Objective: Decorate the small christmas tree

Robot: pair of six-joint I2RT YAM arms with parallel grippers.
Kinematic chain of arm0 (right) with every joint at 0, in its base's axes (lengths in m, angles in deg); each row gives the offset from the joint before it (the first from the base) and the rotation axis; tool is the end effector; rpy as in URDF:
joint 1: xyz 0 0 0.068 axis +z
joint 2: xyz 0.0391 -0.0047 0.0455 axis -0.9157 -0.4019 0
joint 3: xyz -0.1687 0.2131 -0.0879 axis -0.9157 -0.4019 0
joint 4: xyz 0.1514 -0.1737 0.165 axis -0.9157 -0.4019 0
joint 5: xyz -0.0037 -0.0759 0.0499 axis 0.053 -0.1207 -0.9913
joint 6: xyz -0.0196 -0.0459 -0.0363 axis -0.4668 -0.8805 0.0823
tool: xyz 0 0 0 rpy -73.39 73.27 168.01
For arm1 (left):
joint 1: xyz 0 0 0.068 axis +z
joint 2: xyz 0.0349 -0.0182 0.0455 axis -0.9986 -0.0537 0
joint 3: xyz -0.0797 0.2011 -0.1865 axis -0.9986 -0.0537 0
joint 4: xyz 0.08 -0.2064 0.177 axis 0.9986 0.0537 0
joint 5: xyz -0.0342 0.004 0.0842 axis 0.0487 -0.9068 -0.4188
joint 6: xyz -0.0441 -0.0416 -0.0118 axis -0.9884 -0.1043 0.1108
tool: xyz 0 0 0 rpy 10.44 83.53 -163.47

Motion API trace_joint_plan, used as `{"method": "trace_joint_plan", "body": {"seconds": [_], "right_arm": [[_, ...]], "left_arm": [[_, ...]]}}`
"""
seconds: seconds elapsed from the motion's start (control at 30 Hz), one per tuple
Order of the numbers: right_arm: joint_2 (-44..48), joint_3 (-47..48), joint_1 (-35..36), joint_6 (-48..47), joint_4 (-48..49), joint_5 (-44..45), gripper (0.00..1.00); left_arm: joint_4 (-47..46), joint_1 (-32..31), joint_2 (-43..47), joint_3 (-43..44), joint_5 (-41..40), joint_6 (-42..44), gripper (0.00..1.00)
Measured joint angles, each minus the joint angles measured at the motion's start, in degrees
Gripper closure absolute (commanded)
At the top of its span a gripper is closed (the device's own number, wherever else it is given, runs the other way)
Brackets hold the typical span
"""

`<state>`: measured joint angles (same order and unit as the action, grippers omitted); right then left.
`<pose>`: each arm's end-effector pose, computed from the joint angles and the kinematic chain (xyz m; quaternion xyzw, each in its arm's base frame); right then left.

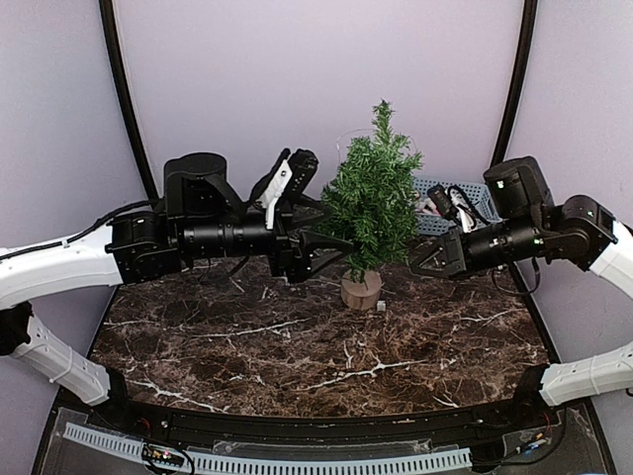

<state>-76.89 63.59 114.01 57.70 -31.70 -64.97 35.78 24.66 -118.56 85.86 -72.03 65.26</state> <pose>0.1409 0.1712 0.3872 -0.1452 0.8799 0.3717 0.2578 0.1534 -0.3109 0.4114 0.4371 0.5802 -0.4064 0.5542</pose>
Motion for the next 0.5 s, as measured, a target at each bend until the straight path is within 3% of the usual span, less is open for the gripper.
{"method": "trace_joint_plan", "body": {"seconds": [0.27, 0.5], "right_arm": [[-3.13, 0.04, 2.40, -0.26, 5.03, -6.36, 1.00], [-2.97, 1.53, 2.91, -1.16, 6.80, -9.86, 1.00]], "left_arm": [[-0.57, -0.07, -4.26, 1.68, 2.34, 5.51, 0.26], [-3.02, -1.29, -7.34, 2.12, -1.68, 18.34, 0.26]]}}
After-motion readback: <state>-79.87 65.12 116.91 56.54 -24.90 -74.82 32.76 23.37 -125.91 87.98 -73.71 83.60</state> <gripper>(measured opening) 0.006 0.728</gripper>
